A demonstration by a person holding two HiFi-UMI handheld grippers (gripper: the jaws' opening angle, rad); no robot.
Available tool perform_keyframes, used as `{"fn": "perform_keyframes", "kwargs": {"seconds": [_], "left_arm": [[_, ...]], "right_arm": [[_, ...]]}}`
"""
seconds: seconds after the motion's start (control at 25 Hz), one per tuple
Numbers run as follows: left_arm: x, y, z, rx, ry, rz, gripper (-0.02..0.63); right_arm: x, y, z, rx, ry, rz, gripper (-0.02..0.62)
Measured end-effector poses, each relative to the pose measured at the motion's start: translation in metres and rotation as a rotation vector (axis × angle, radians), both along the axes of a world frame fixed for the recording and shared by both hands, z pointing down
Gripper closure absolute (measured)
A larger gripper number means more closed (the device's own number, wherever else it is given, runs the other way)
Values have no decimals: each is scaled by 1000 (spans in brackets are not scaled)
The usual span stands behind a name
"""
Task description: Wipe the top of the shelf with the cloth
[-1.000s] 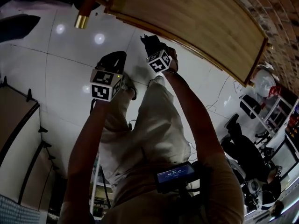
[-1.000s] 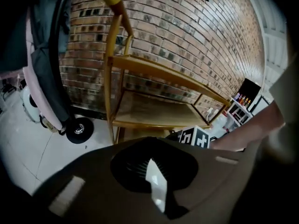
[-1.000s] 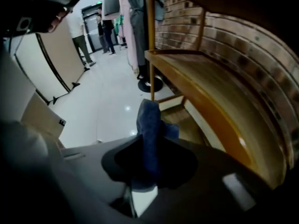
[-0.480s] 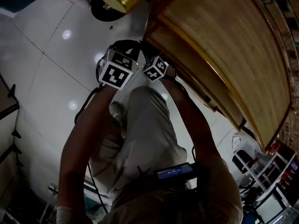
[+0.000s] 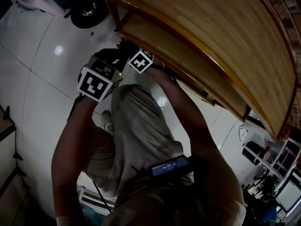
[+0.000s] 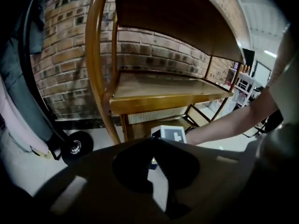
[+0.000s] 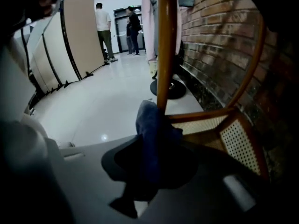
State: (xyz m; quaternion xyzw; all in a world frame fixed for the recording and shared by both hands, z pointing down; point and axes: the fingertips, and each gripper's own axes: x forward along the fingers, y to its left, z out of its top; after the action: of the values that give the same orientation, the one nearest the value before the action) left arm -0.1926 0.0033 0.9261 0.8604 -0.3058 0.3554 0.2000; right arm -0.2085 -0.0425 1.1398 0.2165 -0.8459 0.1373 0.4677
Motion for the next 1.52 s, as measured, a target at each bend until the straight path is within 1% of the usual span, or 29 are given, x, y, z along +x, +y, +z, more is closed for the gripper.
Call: {"fn": "perform_keyframes", "kwargs": {"seconds": [0.08, 0.2, 0.28, 0.36, 0.44, 0.56, 0.64, 0.76, 0.84, 0.96, 1.12, 1.24, 1.4, 1.48, 1.52], "left_arm": [[12, -3, 1, -8, 6, 6, 601], [27, -2, -2, 29, -23, 89, 601], [27, 2, 3, 35, -49, 130, 601], [20, 5, 8, 15, -56, 136, 601], [13, 4, 8, -3, -47, 116, 601], [11, 2, 0, 0, -29, 102, 601], [14, 5, -3, 12, -25, 122, 601], [16, 10, 0, 28, -34, 157, 601], [12, 12, 3, 15, -41, 155, 601], [16, 10, 1, 13, -30, 154, 601], [26, 13, -2, 21, -22, 193, 601], [28, 15, -4, 22, -17, 203, 601], [33, 15, -17, 40, 8, 197, 601], [38, 17, -26, 59, 23, 201, 601], [42, 19, -30, 67, 34, 207, 601]], "right_arm": [[19, 11, 4, -19, 5, 14, 515], [45, 22, 2, -22, -20, 40, 515], [63, 29, -2, -27, -54, 67, 515], [82, 37, -2, -31, -68, 99, 515], [101, 45, -2, -24, -51, 122, 515], [130, 59, -5, 0, -31, 147, 515], [158, 72, -1, 5, 8, 175, 515], [199, 85, -8, 50, 54, 199, 515], [234, 103, -3, 33, 87, 241, 515], [292, 135, 5, -12, 136, 325, 515], [369, 171, 6, -5, 228, 410, 515], [421, 194, 3, 22, 327, 435, 517], [470, 220, 4, 58, 521, 442, 518], [490, 234, 8, 70, 619, 469, 520], [498, 244, 9, 60, 654, 493, 520]]}}
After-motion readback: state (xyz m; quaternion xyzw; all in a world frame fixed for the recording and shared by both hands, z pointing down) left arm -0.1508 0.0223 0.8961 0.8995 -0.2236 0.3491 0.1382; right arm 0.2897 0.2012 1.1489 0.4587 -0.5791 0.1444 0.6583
